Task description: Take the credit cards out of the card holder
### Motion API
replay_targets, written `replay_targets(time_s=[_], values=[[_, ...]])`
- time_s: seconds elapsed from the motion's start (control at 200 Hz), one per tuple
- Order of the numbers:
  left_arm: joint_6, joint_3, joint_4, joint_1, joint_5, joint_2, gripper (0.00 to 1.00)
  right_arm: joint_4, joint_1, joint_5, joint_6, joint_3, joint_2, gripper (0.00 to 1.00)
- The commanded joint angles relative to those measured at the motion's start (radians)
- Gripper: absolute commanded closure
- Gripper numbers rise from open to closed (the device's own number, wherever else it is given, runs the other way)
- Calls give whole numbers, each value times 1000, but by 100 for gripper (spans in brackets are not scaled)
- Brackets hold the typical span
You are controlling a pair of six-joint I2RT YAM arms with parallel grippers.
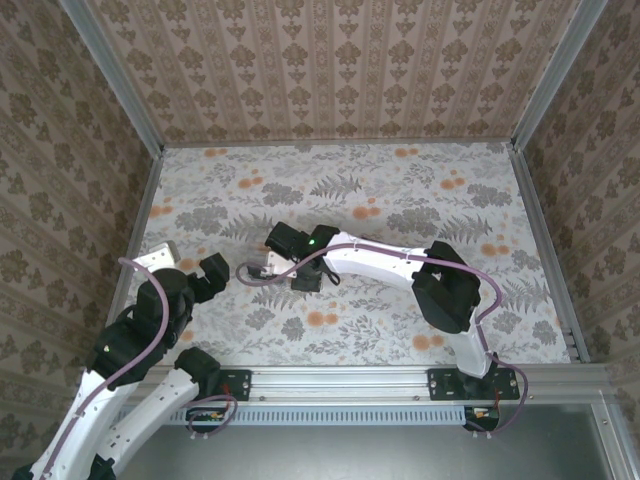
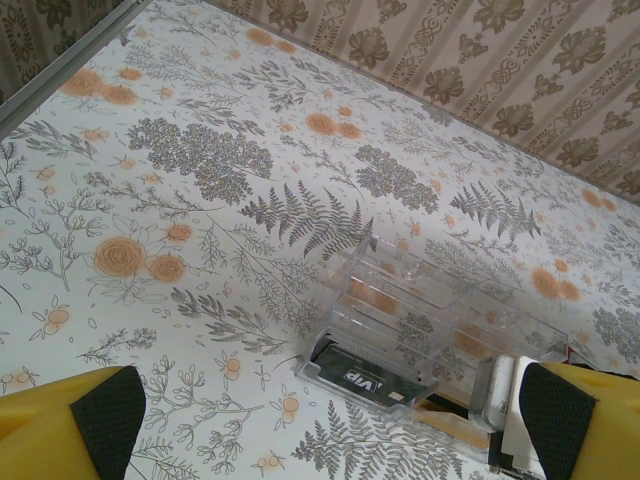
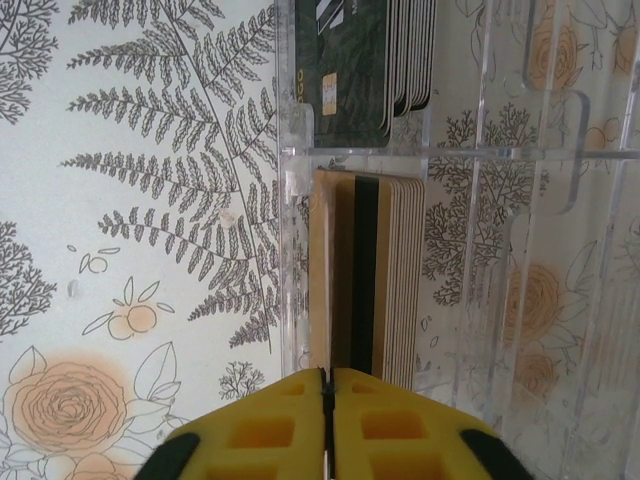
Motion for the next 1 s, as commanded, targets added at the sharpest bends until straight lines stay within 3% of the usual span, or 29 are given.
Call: replay_targets(time_s=[0.0, 0.475, 0.77, 0.995], values=[[10, 10, -11, 9, 6, 1, 0, 18, -6, 20, -1, -24, 17, 81], [12, 5, -6, 9, 19, 1, 0, 63, -12, 58, 29, -55, -20, 79], [47, -4, 50, 10, 110, 48, 0, 250, -85, -21, 217, -247, -268, 75], [15, -33, 178, 5, 262, 245, 0, 362, -217, -113, 435, -444, -470, 78]])
